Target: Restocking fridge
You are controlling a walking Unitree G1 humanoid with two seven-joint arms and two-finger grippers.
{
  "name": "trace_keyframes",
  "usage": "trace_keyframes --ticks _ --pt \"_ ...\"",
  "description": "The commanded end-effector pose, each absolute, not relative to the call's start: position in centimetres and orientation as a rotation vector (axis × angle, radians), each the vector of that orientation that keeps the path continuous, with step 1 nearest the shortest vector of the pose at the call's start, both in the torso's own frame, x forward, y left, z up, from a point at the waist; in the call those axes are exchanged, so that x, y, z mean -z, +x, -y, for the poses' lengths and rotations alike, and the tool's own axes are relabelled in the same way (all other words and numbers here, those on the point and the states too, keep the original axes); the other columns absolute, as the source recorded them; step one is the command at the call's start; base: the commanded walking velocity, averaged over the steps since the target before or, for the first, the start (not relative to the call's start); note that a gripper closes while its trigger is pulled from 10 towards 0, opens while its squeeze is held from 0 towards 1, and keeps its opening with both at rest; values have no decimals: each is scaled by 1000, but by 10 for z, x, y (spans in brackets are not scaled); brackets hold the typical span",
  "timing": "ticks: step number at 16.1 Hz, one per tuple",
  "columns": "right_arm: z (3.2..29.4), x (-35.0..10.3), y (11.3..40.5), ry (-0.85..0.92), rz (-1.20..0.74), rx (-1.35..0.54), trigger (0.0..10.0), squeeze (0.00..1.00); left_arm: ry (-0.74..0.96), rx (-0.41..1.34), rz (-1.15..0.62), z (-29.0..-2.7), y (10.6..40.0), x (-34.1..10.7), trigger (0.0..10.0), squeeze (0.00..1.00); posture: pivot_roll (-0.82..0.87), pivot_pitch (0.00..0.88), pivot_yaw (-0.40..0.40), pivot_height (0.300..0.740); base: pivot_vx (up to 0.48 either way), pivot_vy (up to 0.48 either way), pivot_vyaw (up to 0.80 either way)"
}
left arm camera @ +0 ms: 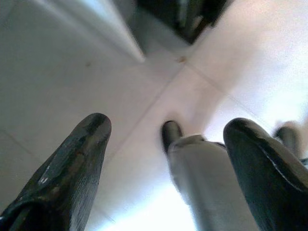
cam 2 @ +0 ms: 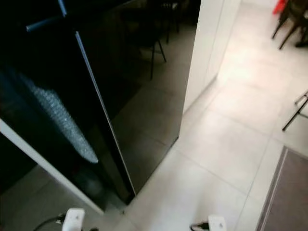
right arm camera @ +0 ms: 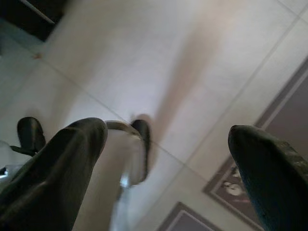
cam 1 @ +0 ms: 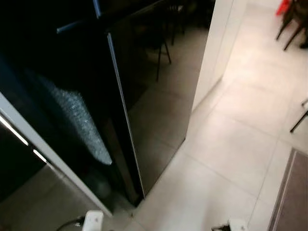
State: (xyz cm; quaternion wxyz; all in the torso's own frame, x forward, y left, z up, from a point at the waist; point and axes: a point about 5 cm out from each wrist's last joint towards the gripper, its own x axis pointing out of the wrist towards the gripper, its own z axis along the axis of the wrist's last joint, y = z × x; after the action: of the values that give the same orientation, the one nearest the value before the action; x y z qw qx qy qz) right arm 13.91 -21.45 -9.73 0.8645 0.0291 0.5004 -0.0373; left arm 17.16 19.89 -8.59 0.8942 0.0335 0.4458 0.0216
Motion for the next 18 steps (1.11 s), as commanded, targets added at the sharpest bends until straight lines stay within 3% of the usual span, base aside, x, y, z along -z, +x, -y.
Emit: trace_keyframes --ticks 1,8,15,18 --pt "207 97 145 69 -1034 68 10000 0 94 -62 -968 -210 161 89 10000 0 -88 58 20 740 0 0 0" --pt "203 96 148 81 -1030 85 10000 0 106 -48 -971 -212 162 89 10000 0 -139 44 65 740 0 0 0" --pt "220 92 152 80 -1003 129 10000 0 138 -29 -939 -218 180 79 10000 0 -183 22 92 740 0 0 0" --pt "221 91 154 80 -1001 130 10000 0 129 -36 -913 -218 189 75 10000 0 -160 14 84 740 0 0 -719"
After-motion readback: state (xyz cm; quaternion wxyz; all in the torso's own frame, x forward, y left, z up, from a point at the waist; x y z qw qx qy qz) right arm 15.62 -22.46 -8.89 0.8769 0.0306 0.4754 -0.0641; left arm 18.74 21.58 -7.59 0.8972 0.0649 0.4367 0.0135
